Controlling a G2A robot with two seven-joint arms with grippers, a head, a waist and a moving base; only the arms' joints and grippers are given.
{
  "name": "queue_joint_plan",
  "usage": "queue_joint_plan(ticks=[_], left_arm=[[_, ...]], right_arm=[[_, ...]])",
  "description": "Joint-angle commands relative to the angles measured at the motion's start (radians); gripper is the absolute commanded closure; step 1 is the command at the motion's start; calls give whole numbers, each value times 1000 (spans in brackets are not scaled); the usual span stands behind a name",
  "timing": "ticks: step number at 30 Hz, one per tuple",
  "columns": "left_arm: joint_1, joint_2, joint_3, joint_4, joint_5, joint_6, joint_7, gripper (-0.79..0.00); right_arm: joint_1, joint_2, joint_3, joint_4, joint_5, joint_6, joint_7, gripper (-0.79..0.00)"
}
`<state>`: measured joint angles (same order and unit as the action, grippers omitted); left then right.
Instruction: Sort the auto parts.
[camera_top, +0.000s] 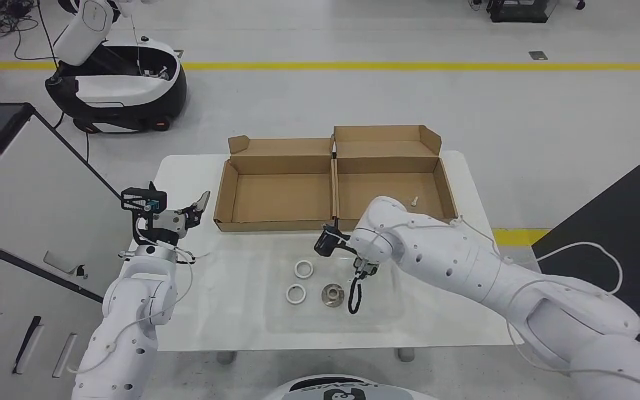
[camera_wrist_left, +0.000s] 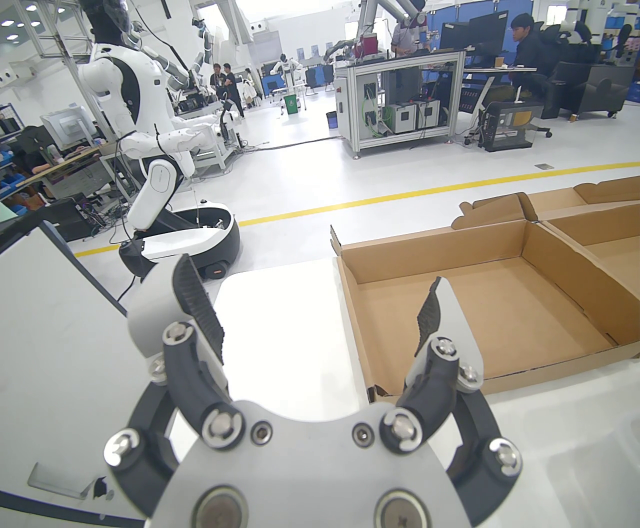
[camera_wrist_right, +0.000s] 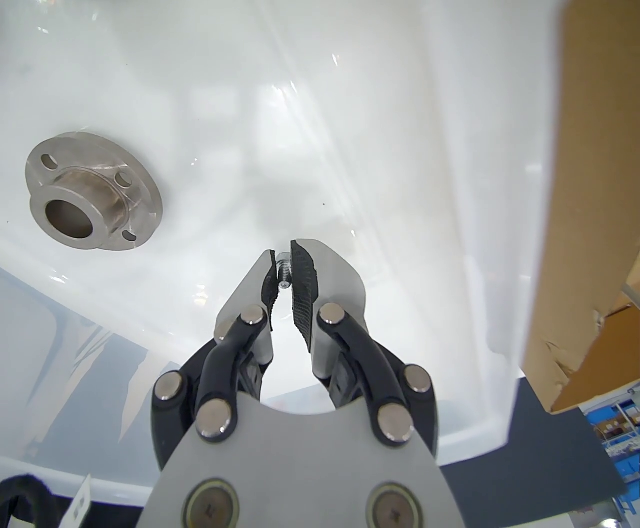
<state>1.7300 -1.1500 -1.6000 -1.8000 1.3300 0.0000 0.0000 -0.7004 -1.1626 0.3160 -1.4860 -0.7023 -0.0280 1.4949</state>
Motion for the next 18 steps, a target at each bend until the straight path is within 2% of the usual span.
queue_joint_plan(ticks=[1,18], left_arm=[[0,0,0,0,0,0,0,-785],[0,0,0,0,0,0,0,-785]], right_arm=[[-2,0,4,-2,-5,-1,5,0],[-22,-1,44,-43,-32,-17,29,0]])
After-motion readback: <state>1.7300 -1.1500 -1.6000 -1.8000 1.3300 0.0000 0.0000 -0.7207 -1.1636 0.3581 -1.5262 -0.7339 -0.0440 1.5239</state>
